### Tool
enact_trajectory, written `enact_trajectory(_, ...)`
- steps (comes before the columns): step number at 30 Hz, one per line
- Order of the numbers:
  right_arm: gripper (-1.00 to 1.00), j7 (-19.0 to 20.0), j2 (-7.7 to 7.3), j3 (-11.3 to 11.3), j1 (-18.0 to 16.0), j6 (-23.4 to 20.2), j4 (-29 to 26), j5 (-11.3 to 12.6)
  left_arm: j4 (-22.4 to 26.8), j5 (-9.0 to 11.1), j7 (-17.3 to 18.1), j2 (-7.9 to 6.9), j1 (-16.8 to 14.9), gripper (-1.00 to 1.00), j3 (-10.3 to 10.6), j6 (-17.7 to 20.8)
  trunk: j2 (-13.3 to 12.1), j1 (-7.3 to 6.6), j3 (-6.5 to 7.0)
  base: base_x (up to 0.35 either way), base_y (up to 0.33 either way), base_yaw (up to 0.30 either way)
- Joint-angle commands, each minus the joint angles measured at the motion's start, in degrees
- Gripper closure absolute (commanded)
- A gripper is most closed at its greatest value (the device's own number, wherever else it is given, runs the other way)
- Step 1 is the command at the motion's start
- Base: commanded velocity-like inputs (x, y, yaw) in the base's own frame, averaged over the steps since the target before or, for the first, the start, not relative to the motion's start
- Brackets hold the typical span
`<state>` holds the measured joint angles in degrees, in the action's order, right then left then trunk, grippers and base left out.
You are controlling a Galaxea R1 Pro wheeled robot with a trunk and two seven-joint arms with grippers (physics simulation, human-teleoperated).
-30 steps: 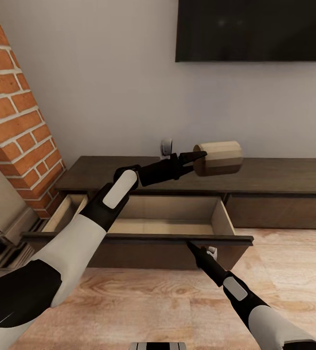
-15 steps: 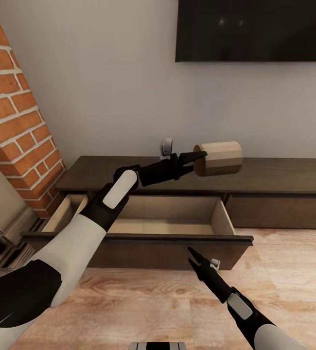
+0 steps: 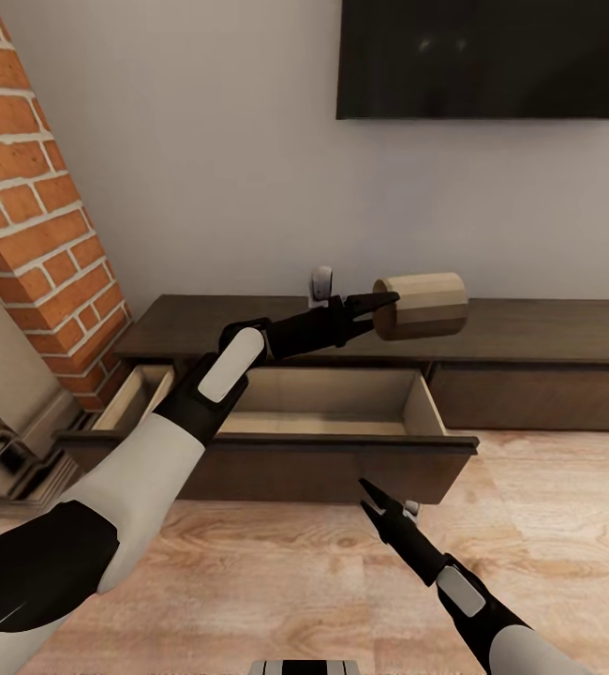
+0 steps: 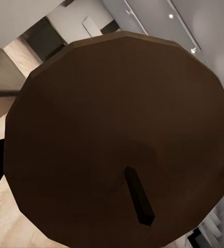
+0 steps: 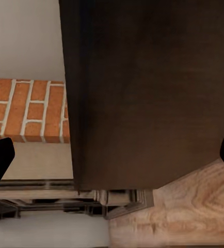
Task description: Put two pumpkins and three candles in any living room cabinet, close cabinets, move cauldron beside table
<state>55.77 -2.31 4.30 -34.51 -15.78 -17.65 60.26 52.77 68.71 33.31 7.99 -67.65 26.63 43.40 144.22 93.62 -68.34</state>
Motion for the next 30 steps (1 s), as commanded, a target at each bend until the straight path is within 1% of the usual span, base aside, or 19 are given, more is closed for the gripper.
enact_trajectory(1,-1.0,0.0,-0.06,0.4,0.0,-0.3,0.0,0.5,0.0,0.2,0.1,0.01,0.0,1.0,0.0,0.3,0.0,-0.02,-0.04,-0.026,0.0,0.0)
enact_trajectory(4,-1.0,-0.1,-0.11,0.6,0.0,-0.3,-0.1,0.4,0.0,0.2,0.1,0.01,0.0,1.0,0.0,0.3,0.0,-0.02,-0.04,-0.013,0.0,0.0)
enact_trajectory(6,-1.0,-0.5,-0.13,1.4,0.0,-0.4,-0.1,-0.1,0.0,0.2,0.1,0.01,0.0,1.0,0.0,0.3,0.0,-0.02,-0.04,-0.005,0.0,0.0)
enact_trajectory(7,-1.0,-1.0,-0.18,2.4,0.0,-0.4,-0.1,-0.7,0.0,0.2,0.1,0.01,0.0,1.0,0.0,0.3,0.0,-0.02,-0.04,-0.003,0.0,0.0)
enact_trajectory(8,-1.0,-1.5,-0.21,4.4,0.0,-0.4,-0.1,-2.2,-0.1,0.2,0.1,0.01,0.0,1.0,0.0,0.3,0.0,-0.02,-0.04,-0.029,0.0,0.0)
enact_trajectory(10,-1.0,-2.0,-0.24,6.9,-0.1,-0.4,-0.1,-4.8,-0.1,0.2,0.1,0.01,0.0,1.0,0.0,0.3,0.0,-0.02,-0.04,-0.14,0.0,0.0)
enact_trajectory(11,-1.0,-2.0,-0.29,8.3,-0.1,-0.4,-0.2,-7.6,-0.1,0.1,0.1,0.01,-0.1,1.0,0.0,0.3,0.0,-0.02,-0.04,-0.256,0.0,0.0)
enact_trajectory(12,-1.0,-2.1,-0.3,8.8,-0.1,-0.4,-0.2,-9.6,-0.1,-0.1,0.1,0.01,-0.1,1.0,0.1,0.3,0.0,-0.02,-0.04,-0.238,0.0,0.0)
enact_trajectory(13,-1.0,-2.2,-0.29,8.9,-0.1,-0.5,-0.2,-10.2,0.0,-0.3,0.1,0.01,0.0,1.0,0.0,0.3,0.0,-0.02,-0.04,-0.199,0.0,0.0)
enact_trajectory(14,-1.0,-2.3,-0.28,9.0,-0.1,-0.5,-0.2,-11.5,-0.1,-0.8,0.1,0.01,0.0,1.0,0.0,0.3,0.0,-0.02,-0.04,-0.127,0.0,0.0)
enact_trajectory(15,-1.0,-2.3,-0.27,9.1,-0.1,-0.6,-0.2,-12.1,-0.1,-1.0,0.1,0.01,0.0,1.0,0.0,0.3,0.0,-0.02,-0.04,-0.102,0.0,0.0)
enact_trajectory(16,-1.0,-2.3,-0.26,9.2,-0.1,-0.6,-0.2,-13.4,-0.1,-1.6,0.1,0.01,0.0,1.0,0.0,0.3,0.0,-0.02,-0.04,-0.065,0.0,0.0)
enact_trajectory(17,-1.0,-2.2,-0.24,9.3,-0.2,-0.6,-0.2,-15.9,0.0,-2.4,0.0,0.01,0.0,1.0,0.0,0.3,0.0,-0.02,-0.04,-0.021,0.0,0.0)
enact_trajectory(20,-1.0,-2.1,-0.24,9.4,-0.3,-0.4,-0.2,-17.2,0.0,-2.8,0.0,0.01,-0.1,1.0,0.0,0.3,0.0,-0.02,-0.04,-0.009,0.0,0.0)
enact_trajectory(30,-1.0,-1.8,-0.21,9.5,-0.3,-0.1,-0.2,-17.5,-0.1,-2.9,-0.1,0.01,0.0,1.0,0.0,0.3,0.0,-0.02,-0.04,-0.001,0.0,0.0)
